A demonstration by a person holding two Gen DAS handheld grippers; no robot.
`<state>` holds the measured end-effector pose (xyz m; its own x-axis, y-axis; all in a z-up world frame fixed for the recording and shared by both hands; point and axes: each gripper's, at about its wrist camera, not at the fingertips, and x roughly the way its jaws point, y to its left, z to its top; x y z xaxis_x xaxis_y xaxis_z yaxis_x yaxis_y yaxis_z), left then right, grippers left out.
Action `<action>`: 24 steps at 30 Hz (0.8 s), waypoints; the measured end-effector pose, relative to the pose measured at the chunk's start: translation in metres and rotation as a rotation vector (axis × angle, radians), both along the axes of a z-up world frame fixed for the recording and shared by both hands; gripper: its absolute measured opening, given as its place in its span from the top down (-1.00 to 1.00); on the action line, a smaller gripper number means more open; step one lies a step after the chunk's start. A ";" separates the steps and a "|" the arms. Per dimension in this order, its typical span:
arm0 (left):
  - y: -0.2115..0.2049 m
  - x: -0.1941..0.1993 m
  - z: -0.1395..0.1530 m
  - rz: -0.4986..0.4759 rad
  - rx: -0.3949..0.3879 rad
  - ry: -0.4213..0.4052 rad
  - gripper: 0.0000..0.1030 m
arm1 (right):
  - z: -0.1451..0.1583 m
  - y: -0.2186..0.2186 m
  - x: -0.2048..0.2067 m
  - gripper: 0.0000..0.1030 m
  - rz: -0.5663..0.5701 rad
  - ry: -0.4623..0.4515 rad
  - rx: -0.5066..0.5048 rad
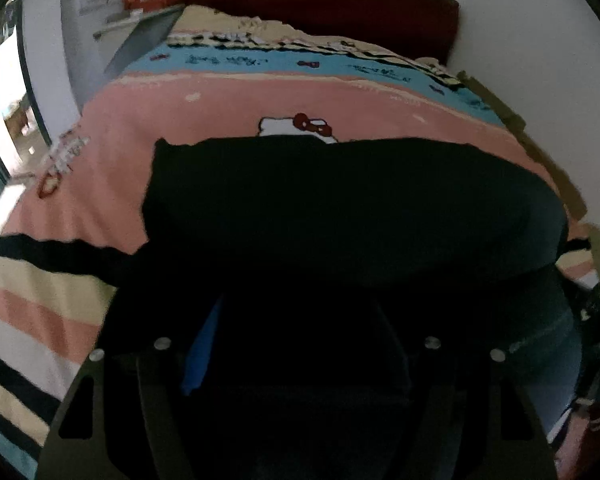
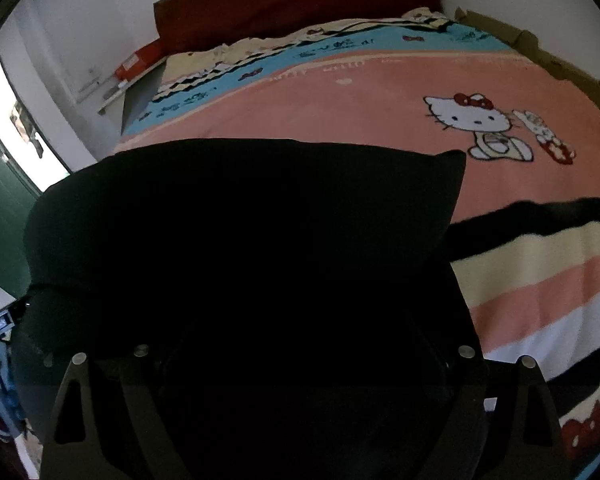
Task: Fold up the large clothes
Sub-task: 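Carry the folded black jacket with both grippers toward the bed's middle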
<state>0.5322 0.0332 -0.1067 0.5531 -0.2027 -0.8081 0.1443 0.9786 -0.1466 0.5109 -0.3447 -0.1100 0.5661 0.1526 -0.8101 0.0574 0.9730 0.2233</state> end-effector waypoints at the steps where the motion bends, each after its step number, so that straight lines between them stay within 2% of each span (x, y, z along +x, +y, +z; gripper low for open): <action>1: 0.000 -0.007 0.006 0.005 0.012 -0.026 -0.36 | 0.003 0.003 0.000 -0.73 -0.005 -0.001 -0.019; 4: 0.000 -0.036 0.022 -0.020 -0.029 -0.101 -0.36 | 0.025 0.014 -0.017 -0.66 -0.014 -0.053 -0.095; 8: 0.002 -0.064 0.015 -0.040 -0.029 -0.119 -0.36 | 0.045 0.032 -0.056 -0.66 0.050 -0.140 -0.047; 11: 0.012 -0.072 0.003 -0.004 -0.041 -0.111 -0.37 | 0.030 0.035 -0.074 -0.71 0.077 -0.131 0.017; 13: 0.015 -0.081 0.003 0.025 -0.044 -0.118 -0.37 | 0.018 0.026 -0.081 -0.73 0.043 -0.121 0.050; 15: 0.013 -0.090 0.003 0.032 -0.013 -0.132 -0.37 | 0.012 0.014 -0.086 -0.73 0.008 -0.113 0.062; 17: 0.012 -0.099 0.006 0.040 0.027 -0.158 -0.37 | 0.011 0.009 -0.090 -0.73 -0.002 -0.105 0.030; 21: 0.013 -0.116 0.011 0.058 0.057 -0.201 -0.37 | 0.017 0.008 -0.096 -0.76 -0.016 -0.098 -0.051; 24: 0.010 -0.126 0.014 0.062 0.091 -0.238 -0.37 | 0.031 0.010 -0.105 -0.76 -0.022 -0.141 -0.099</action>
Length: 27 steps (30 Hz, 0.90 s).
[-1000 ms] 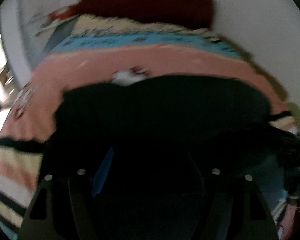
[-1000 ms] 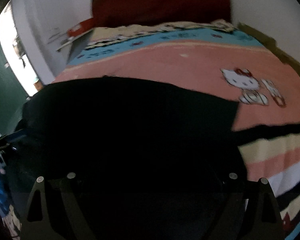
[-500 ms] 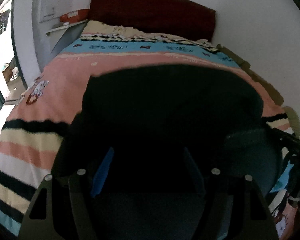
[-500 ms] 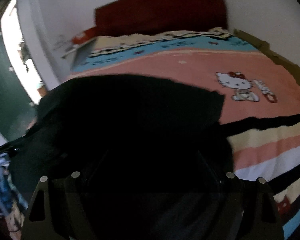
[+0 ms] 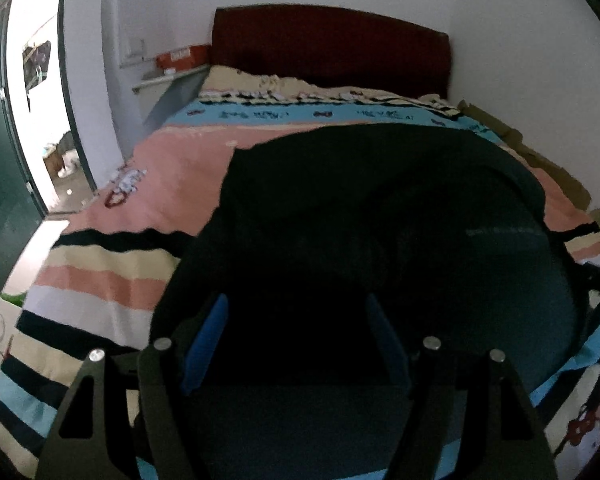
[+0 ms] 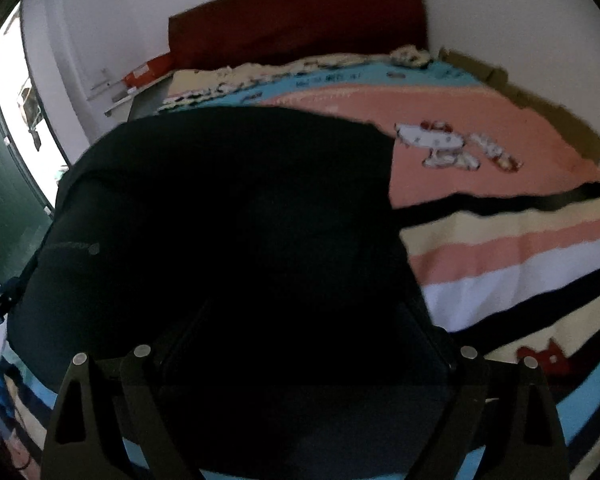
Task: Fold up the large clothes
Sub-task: 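Carry the folded black jacket with both grippers toward the bed's middle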
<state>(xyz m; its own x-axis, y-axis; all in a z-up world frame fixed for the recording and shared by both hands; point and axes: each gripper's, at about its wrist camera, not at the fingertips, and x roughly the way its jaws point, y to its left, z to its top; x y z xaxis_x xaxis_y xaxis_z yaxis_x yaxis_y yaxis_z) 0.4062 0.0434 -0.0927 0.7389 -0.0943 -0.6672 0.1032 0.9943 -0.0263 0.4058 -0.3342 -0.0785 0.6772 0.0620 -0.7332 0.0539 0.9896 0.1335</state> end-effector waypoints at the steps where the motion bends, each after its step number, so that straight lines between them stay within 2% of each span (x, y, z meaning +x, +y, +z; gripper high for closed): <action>1: -0.001 -0.002 0.000 -0.001 0.016 -0.010 -0.37 | 0.003 0.001 -0.003 -0.77 0.003 -0.012 -0.005; 5: -0.006 -0.005 0.001 -0.002 0.051 -0.031 -0.37 | 0.008 0.011 -0.016 -0.95 0.015 -0.064 -0.012; 15: -0.009 -0.010 -0.008 -0.010 0.080 -0.062 -0.37 | -0.023 -0.004 -0.014 -0.99 -0.025 -0.023 -0.002; 21: -0.005 -0.015 -0.006 0.004 0.098 -0.078 -0.37 | -0.014 -0.012 -0.021 -0.99 -0.068 -0.036 -0.031; 24: -0.004 -0.017 -0.007 0.006 0.104 -0.079 -0.37 | -0.006 -0.009 -0.027 -0.99 -0.048 -0.074 0.005; 27: -0.001 -0.017 -0.006 0.007 0.095 -0.078 -0.37 | -0.011 -0.005 -0.024 -0.99 -0.025 -0.053 0.003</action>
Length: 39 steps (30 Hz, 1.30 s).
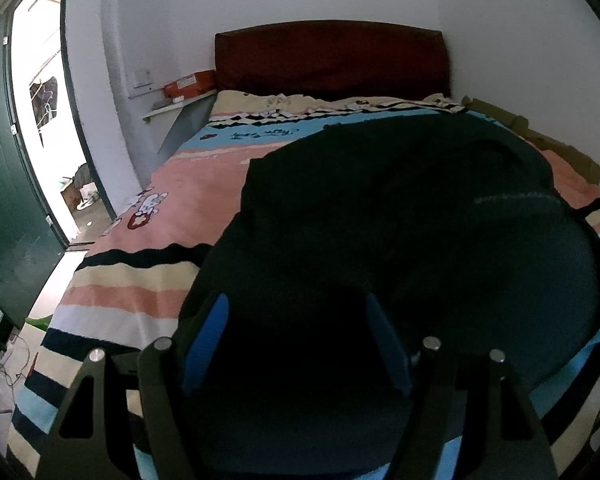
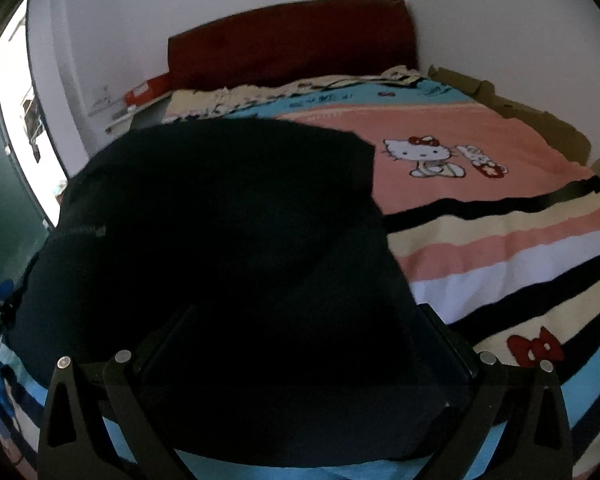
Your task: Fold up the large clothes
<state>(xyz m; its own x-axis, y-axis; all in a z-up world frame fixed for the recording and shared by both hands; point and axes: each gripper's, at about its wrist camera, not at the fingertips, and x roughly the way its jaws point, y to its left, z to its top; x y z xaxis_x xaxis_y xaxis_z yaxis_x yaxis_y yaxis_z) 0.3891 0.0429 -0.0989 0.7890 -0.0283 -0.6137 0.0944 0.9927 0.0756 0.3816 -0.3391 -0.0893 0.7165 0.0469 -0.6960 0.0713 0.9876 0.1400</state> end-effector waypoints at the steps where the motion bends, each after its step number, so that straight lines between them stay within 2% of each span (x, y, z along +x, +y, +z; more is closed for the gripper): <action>1: 0.004 0.000 0.001 0.001 -0.019 0.002 -0.37 | -0.003 -0.001 0.001 -0.99 0.004 0.011 0.001; 5: 0.026 0.000 0.003 -0.010 -0.118 0.037 -0.36 | -0.011 -0.015 0.001 -0.99 -0.014 0.037 0.034; 8: 0.054 0.003 0.009 -0.006 -0.199 0.063 -0.37 | -0.006 -0.026 -0.003 -0.99 -0.020 0.039 -0.003; 13: 0.094 0.021 0.012 -0.049 -0.382 0.133 -0.37 | 0.007 -0.052 -0.006 -0.99 -0.010 0.028 -0.024; 17: 0.102 0.054 -0.004 -0.104 -0.505 0.244 -0.37 | 0.008 -0.076 0.005 -0.99 0.002 0.042 0.098; 22: 0.102 0.090 -0.033 -0.109 -0.550 0.363 -0.38 | -0.018 -0.101 0.037 -0.99 -0.004 0.146 0.235; 25: 0.102 0.108 -0.054 -0.132 -0.568 0.436 -0.76 | -0.041 -0.110 0.053 -0.99 0.007 0.215 0.306; 27: 0.104 0.116 -0.066 -0.147 -0.586 0.478 -0.91 | -0.065 -0.113 0.065 -0.99 0.033 0.294 0.406; 29: 0.104 0.122 -0.079 -0.166 -0.626 0.517 -1.00 | -0.094 -0.112 0.076 -0.99 0.072 0.370 0.559; 33: 0.107 0.122 -0.098 -0.214 -0.725 0.542 -1.00 | -0.117 -0.092 0.090 -0.99 0.161 0.384 0.665; 36: 0.111 0.117 -0.107 -0.224 -0.828 0.524 -1.00 | -0.127 -0.083 0.095 -0.99 0.190 0.368 0.706; 39: 0.100 0.108 -0.104 -0.256 -0.863 0.476 -0.97 | -0.129 -0.075 0.097 -0.99 0.175 0.342 0.705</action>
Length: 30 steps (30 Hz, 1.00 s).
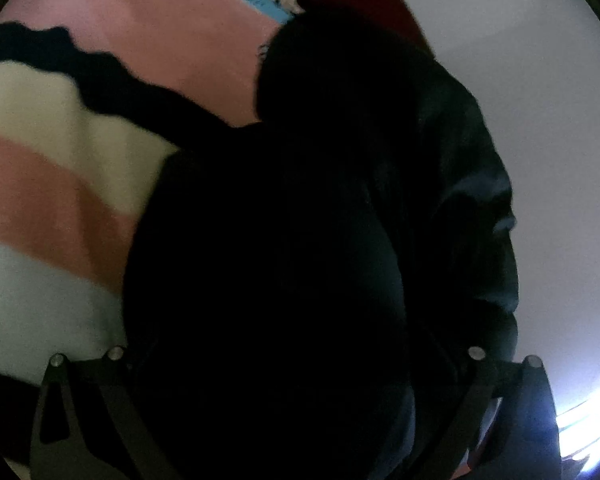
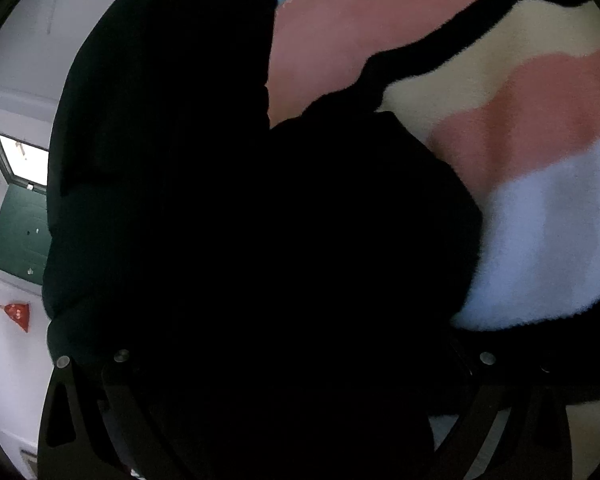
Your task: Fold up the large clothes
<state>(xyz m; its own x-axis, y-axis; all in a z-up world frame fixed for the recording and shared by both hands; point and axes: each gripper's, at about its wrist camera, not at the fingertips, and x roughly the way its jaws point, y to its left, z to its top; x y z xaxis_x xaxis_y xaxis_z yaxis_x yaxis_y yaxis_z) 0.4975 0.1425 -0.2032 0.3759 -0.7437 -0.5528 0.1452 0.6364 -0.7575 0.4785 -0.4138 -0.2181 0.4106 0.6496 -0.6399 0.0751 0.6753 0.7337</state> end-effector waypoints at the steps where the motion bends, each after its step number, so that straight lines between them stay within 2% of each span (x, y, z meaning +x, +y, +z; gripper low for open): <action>1: -0.004 -0.003 0.002 -0.001 -0.006 -0.015 -0.91 | 0.001 0.002 0.000 -0.99 -0.004 -0.003 0.000; 2: -0.011 -0.008 0.008 -0.010 -0.009 -0.046 -0.79 | 0.002 0.005 -0.001 -0.98 -0.007 -0.012 0.001; 3: -0.018 -0.013 0.016 -0.022 -0.007 -0.085 -0.40 | 0.005 0.007 -0.002 -0.91 -0.019 -0.022 0.000; 4: -0.023 -0.018 0.023 -0.028 -0.005 -0.116 -0.05 | 0.009 0.008 -0.004 -0.51 -0.030 -0.042 0.029; 5: -0.029 -0.022 0.035 -0.030 0.003 -0.155 0.07 | 0.015 0.009 -0.006 -0.18 -0.036 -0.069 0.054; 7: -0.034 -0.025 0.053 -0.025 0.004 -0.200 0.46 | 0.036 0.013 -0.008 0.10 -0.017 -0.134 0.039; 9: -0.036 -0.027 0.068 -0.016 -0.012 -0.225 0.61 | 0.057 0.022 -0.009 0.26 0.023 -0.175 -0.014; 11: -0.039 -0.032 0.086 -0.017 -0.017 -0.256 0.65 | 0.076 0.030 -0.011 0.37 0.048 -0.211 -0.044; 13: -0.045 -0.040 0.106 -0.031 -0.017 -0.292 0.66 | 0.101 0.038 -0.016 0.41 0.068 -0.262 -0.066; 17: -0.033 -0.071 0.142 -0.031 -0.068 -0.327 0.66 | 0.144 0.040 -0.038 0.43 0.081 -0.333 -0.052; 21: -0.016 -0.093 0.151 -0.041 -0.101 -0.307 0.65 | 0.167 0.033 -0.069 0.43 0.099 -0.356 -0.018; 24: -0.013 -0.108 0.124 -0.049 -0.079 -0.265 0.65 | 0.154 0.022 -0.094 0.43 0.085 -0.317 -0.008; 26: -0.019 -0.111 0.102 -0.055 0.003 -0.233 0.64 | 0.133 0.009 -0.096 0.42 0.069 -0.263 -0.007; 28: -0.012 -0.110 0.076 -0.050 0.077 -0.175 0.49 | 0.100 0.004 -0.099 0.34 0.044 -0.188 -0.039; 30: 0.000 -0.110 0.068 -0.030 0.108 -0.153 0.27 | 0.073 -0.006 -0.110 0.14 -0.015 -0.125 -0.061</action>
<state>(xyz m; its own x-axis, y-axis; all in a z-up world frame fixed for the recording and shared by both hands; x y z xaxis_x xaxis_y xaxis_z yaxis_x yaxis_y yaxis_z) 0.3876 0.1429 -0.1348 0.4402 -0.6951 -0.5683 0.2732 0.7066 -0.6527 0.3684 -0.4194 -0.1448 0.4986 0.6047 -0.6211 -0.0040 0.7181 0.6959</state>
